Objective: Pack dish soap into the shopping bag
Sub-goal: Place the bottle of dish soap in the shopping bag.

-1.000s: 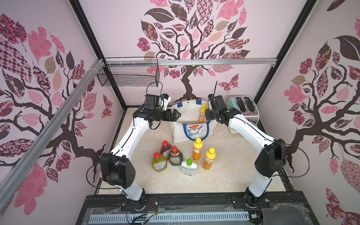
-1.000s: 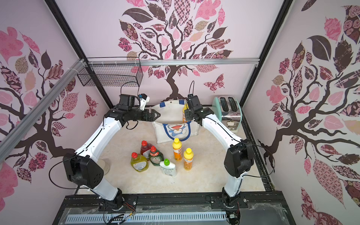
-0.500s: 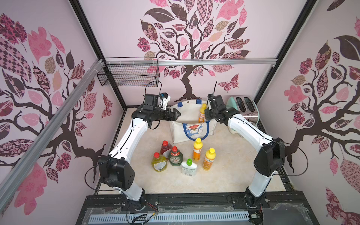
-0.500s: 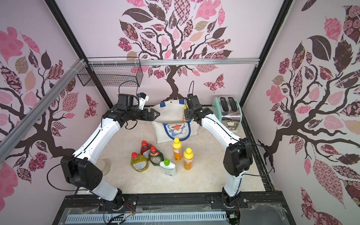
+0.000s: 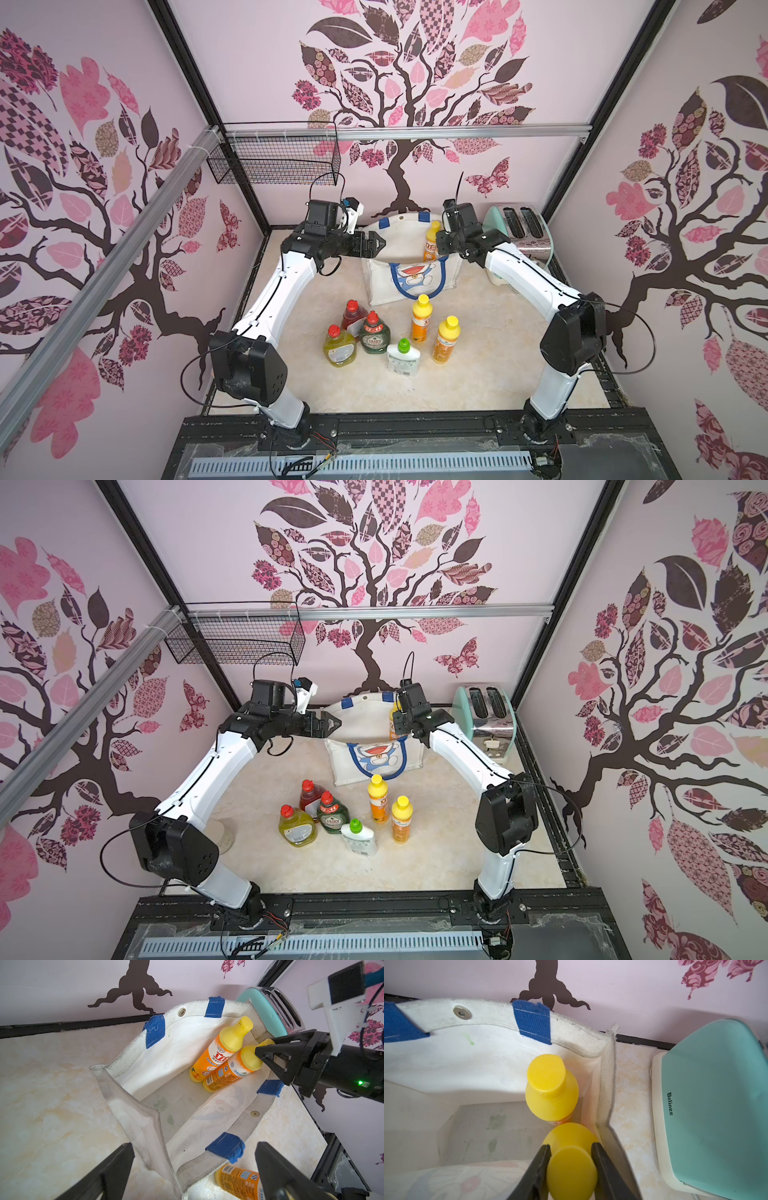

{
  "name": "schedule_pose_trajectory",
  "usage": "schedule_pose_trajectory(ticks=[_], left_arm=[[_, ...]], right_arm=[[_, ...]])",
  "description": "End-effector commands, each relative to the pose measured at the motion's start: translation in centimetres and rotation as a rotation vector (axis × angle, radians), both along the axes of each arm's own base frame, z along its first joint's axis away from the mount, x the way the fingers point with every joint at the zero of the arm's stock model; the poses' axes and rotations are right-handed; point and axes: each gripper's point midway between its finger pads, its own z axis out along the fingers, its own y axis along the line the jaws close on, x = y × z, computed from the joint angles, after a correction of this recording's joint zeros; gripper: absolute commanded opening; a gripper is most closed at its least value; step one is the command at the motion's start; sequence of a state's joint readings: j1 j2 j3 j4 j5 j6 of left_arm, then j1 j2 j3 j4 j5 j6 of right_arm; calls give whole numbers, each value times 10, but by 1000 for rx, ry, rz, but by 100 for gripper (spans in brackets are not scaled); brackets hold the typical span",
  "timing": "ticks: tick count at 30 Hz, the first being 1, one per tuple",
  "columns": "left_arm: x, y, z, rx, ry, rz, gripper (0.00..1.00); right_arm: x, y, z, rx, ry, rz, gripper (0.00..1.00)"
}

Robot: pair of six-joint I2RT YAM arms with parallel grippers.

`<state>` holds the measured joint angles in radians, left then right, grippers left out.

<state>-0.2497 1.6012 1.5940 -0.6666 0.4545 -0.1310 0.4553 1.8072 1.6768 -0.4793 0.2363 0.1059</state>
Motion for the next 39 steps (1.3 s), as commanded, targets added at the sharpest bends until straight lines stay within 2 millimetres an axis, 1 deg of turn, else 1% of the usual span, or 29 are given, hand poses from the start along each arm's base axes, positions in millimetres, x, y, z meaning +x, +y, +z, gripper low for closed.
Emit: schedule_pose_trajectory(ticks=[1, 13, 22, 26, 30, 36, 39], left_arm=[[-4, -2, 9, -10, -30, -14, 97], [-5, -1, 10, -6, -31, -11, 97], [-6, -1, 10, -9, -30, -13, 97], [-6, -1, 12, -10, -35, -12, 97], [-7, -1, 14, -12, -39, -10, 97], [-5, -2, 18, -26, -46, -7, 97], [-5, -4, 22, -47, -50, -11, 97]], right_arm=[[1, -7, 24, 14, -46, -17, 42], [-5, -3, 32, 55, -53, 9, 54], [-10, -2, 56, 85, -92, 22, 58], [-13, -3, 64, 89, -102, 26, 59], [-16, -3, 70, 95, -112, 36, 62], [-25, 1, 81, 116, -120, 75, 62], [-37, 1, 86, 133, -108, 98, 62]])
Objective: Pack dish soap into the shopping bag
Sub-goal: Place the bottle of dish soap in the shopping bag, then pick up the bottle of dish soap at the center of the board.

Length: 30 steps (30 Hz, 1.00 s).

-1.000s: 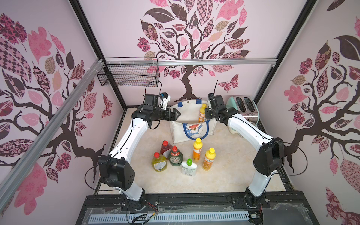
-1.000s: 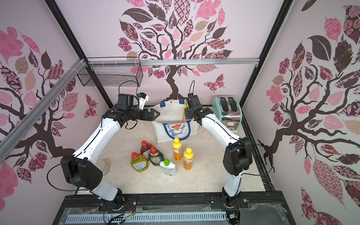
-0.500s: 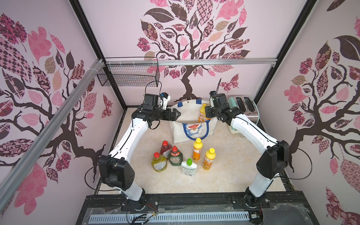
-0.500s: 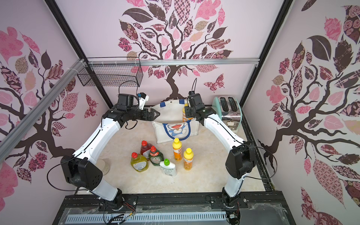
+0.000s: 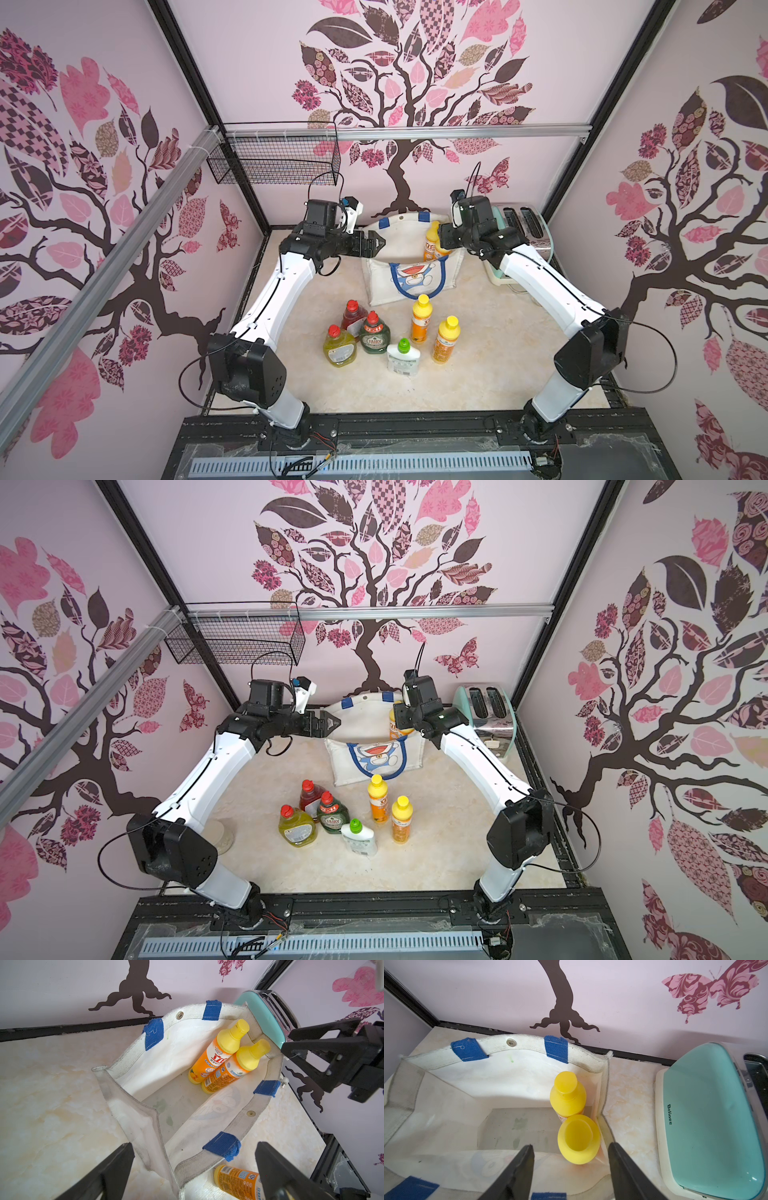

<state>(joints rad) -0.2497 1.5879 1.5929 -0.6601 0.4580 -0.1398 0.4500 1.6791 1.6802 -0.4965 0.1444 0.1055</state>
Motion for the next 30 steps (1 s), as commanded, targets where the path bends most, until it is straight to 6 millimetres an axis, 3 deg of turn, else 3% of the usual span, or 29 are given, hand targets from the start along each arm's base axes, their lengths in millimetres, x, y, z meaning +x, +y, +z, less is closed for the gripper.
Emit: schedule_pose_trajectory(ticks=[1, 5, 12, 15, 18, 21, 27, 30], left_arm=[[-3, -4, 16, -37, -39, -11, 97], [-3, 4, 15, -5, -34, 33, 98], [-9, 3, 22, -48, -51, 39, 98], [-12, 2, 24, -60, -49, 37, 98], [-17, 4, 30, -62, -70, 40, 98], [-21, 5, 46, -68, -115, 36, 98], [-8, -1, 75, -131, -160, 43, 98], [-3, -4, 74, -146, -135, 45, 98]], right_arm=[[-20, 0, 28, 46, -19, 46, 63], [-62, 2, 33, 59, 6, 116, 64], [-151, 15, 20, 9, 54, 265, 67], [-178, 11, 16, 44, 83, 303, 67], [-199, 5, 10, 65, 75, 342, 67], [-224, 13, 2, 95, 37, 482, 67], [-247, 16, -6, 89, 70, 556, 67], [-253, 12, -4, 104, 63, 550, 68]])
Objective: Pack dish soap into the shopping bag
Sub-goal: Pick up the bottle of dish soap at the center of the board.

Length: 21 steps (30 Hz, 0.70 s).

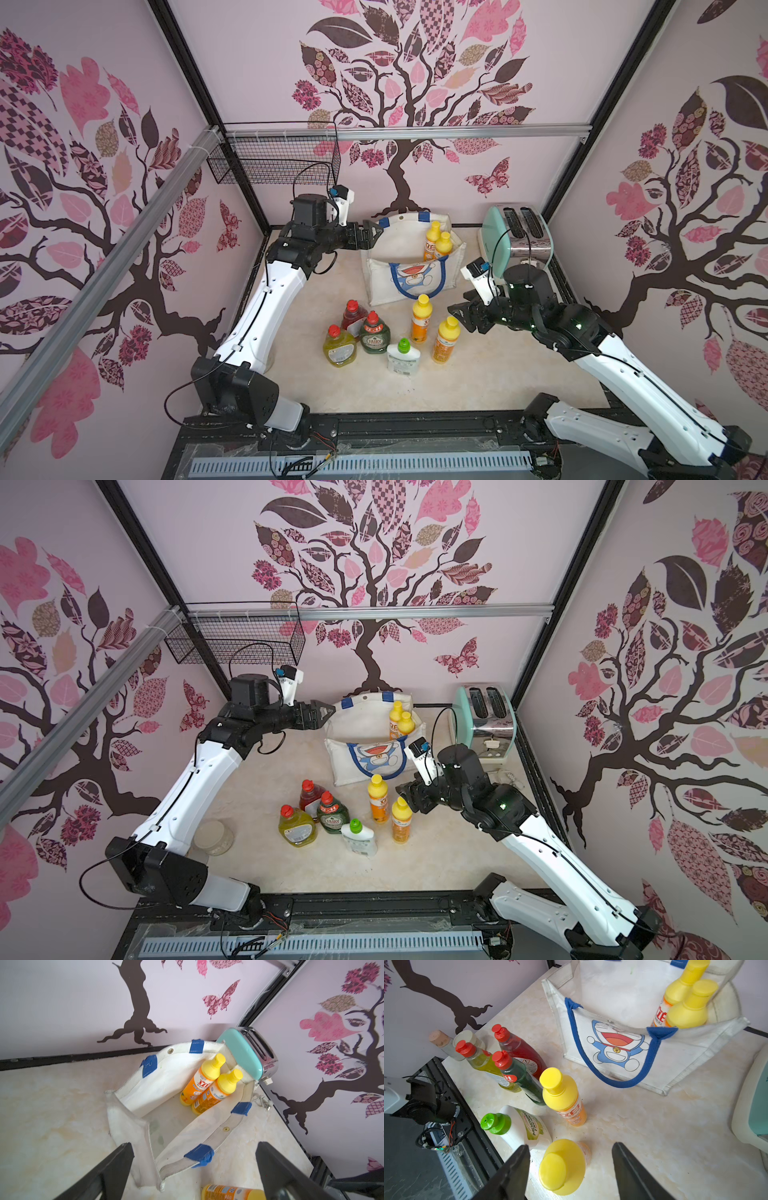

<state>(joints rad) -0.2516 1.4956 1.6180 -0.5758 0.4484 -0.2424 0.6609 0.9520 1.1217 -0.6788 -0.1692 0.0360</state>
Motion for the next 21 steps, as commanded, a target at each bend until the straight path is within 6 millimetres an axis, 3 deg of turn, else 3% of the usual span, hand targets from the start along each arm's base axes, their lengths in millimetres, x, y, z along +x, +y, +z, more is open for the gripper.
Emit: schedule_pose_trajectory(ticks=[1, 5, 8, 13, 21], left_arm=[[5, -7, 7, -46, -3, -9, 98], [1, -7, 4, -85, -12, 3, 98], [-7, -19, -4, -137, -14, -38, 98], [-8, -26, -19, -104, 59, -85, 98], [-12, -29, -14, -121, 23, -115, 98]], right_arm=[[-16, -1, 6, 30, -5, 44, 68], [-22, 6, 1, 71, 14, 71, 68], [-24, 10, -9, 73, 9, 102, 68], [-28, 11, -20, 75, 13, 116, 68], [-28, 12, -31, 80, 24, 110, 68]])
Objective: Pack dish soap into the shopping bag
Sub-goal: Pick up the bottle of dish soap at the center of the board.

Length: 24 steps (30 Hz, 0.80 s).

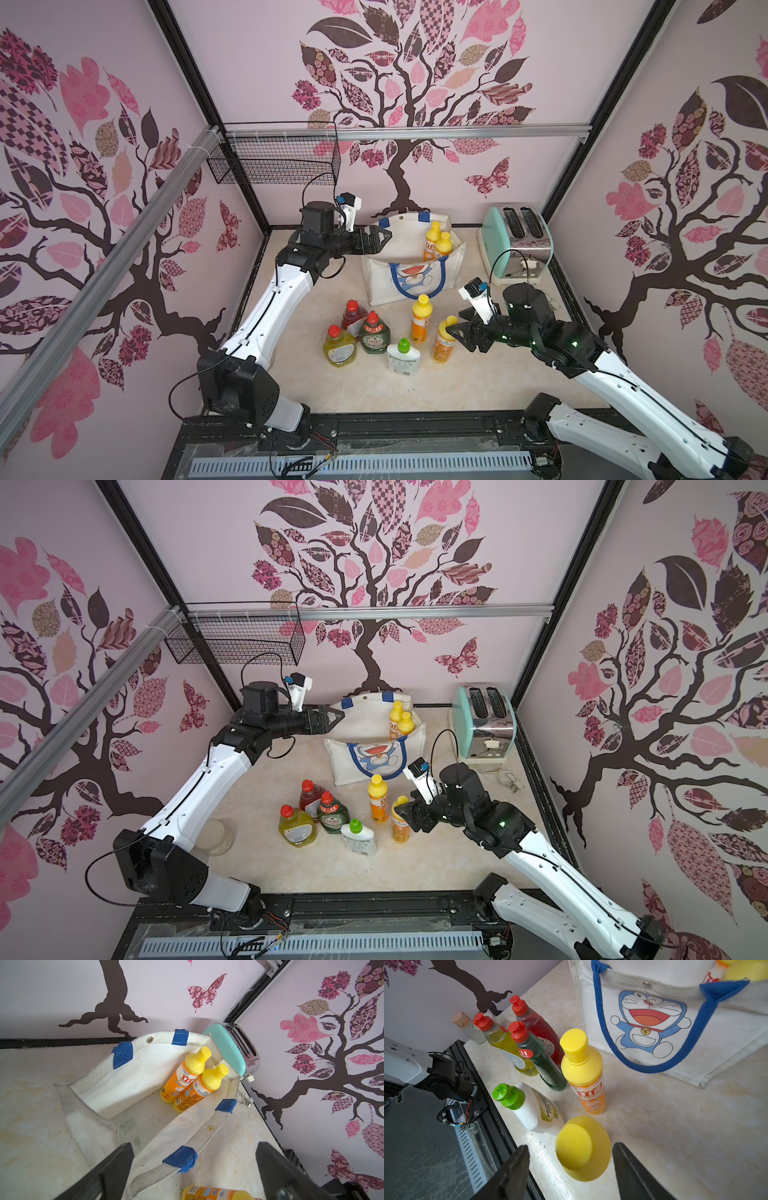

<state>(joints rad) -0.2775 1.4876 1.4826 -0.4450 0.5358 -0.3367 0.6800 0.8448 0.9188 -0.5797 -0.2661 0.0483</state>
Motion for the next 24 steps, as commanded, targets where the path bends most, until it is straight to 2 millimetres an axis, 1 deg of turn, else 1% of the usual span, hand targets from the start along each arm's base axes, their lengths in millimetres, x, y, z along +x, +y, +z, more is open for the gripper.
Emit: schedule_pose_trajectory(ticks=[1, 11, 14, 16, 24], left_arm=[[-6, -7, 12, -25, -41, -51, 98], [-4, -12, 0, 2, -12, -99, 98], [-3, -13, 0, 1, -14, -102, 98], [-3, -13, 0, 2, -16, -105, 98], [-2, -16, -2, -1, -10, -117, 98]], right_arm=[[-1, 5, 6, 30, -14, 13, 68], [1, 8, -10, 23, 5, 13, 67], [3, 8, -7, 28, -13, 5, 67], [5, 8, -6, 21, -20, 0, 64], [6, 10, -11, 16, -27, 7, 60]])
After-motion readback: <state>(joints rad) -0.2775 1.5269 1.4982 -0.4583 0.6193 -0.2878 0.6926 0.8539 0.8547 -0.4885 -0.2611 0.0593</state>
